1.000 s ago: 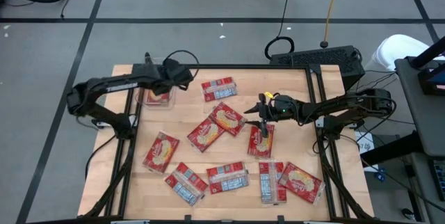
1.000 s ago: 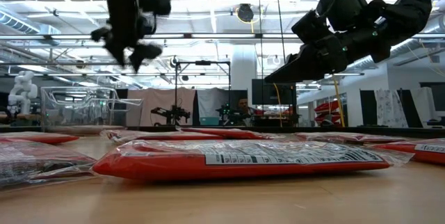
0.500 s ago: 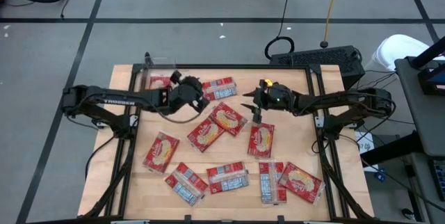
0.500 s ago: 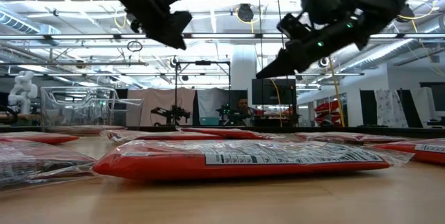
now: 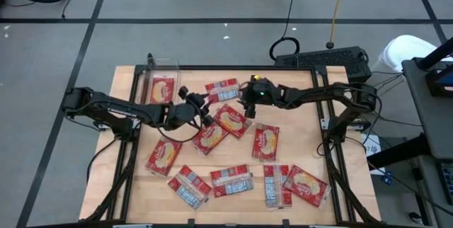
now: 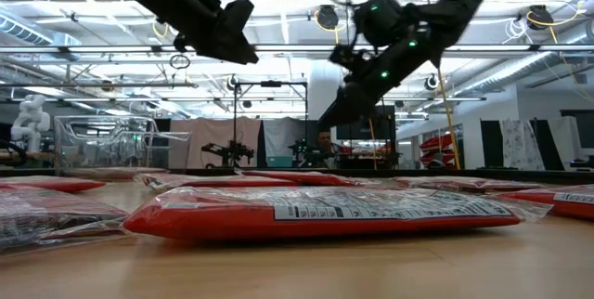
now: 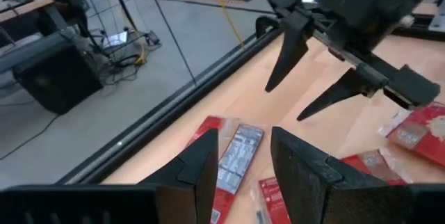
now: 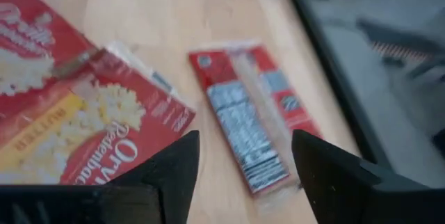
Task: Sort popcorn bags into baskets
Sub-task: Put the red popcorn bag into the transparent bin
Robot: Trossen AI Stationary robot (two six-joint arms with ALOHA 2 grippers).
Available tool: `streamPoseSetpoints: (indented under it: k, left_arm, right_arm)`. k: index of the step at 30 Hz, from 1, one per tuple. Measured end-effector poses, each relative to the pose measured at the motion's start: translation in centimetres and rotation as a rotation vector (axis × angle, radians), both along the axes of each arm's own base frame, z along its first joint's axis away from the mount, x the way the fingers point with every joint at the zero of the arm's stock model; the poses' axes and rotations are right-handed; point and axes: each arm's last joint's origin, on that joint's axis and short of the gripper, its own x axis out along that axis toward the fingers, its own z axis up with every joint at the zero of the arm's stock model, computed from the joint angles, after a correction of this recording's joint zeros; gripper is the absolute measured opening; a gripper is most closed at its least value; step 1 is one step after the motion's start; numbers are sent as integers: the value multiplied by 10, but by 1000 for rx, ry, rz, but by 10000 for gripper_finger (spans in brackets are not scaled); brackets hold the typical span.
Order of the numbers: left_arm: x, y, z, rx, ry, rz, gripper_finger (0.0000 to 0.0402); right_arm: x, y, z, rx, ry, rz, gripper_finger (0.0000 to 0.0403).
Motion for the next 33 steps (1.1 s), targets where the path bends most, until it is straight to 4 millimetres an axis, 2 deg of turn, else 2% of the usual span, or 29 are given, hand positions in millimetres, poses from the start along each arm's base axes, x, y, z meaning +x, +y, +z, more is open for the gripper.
streamPoseSetpoints:
  k: [4,9,16,21,25,29,33]
  left_arm:
    - [2,-6,-6,2,21,-12,136]
    - [4,-9,-10,-13,22,-17,136]
    - [4,-29,-9,-37,-6,-76,136]
    - [3,-36,-9,-35,-14,-86,136]
    - [3,-38,-8,-39,-21,-92,136]
    - [3,-40,-9,-36,-18,-99,136]
    - [3,-40,-9,-22,2,-107,136]
  right_arm:
    - [20,-12,-8,64,124,-29,237]
    - [39,-27,-12,69,200,-24,238]
    - [44,-50,-14,131,187,25,238]
    - [45,-66,-35,200,225,0,238]
    - [48,-70,-50,236,266,9,237]
    - [51,-71,-57,241,281,-3,212]
    - [50,-68,-59,210,330,-52,143]
